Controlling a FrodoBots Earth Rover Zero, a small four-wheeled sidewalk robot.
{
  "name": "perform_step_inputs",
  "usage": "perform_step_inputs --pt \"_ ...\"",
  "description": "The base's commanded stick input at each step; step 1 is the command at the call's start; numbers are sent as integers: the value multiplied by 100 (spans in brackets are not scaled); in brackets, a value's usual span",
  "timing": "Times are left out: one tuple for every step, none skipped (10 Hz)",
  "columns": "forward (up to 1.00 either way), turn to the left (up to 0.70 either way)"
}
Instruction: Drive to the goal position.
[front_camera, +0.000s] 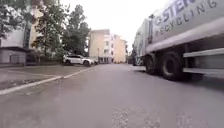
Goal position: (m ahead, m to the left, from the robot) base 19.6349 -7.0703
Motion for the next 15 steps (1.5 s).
perform_step_inputs --pt "60 0" --pt "60 0" --pt "60 0" --pt "60 0" --pt "60 0" --pt "60 0" --pt "60 0" --pt "60 0" --pt "60 0" --pt "60 0" --pt "60 0" --pt "60 0" --pt "60 0" --pt "60 0" --pt "60 0"
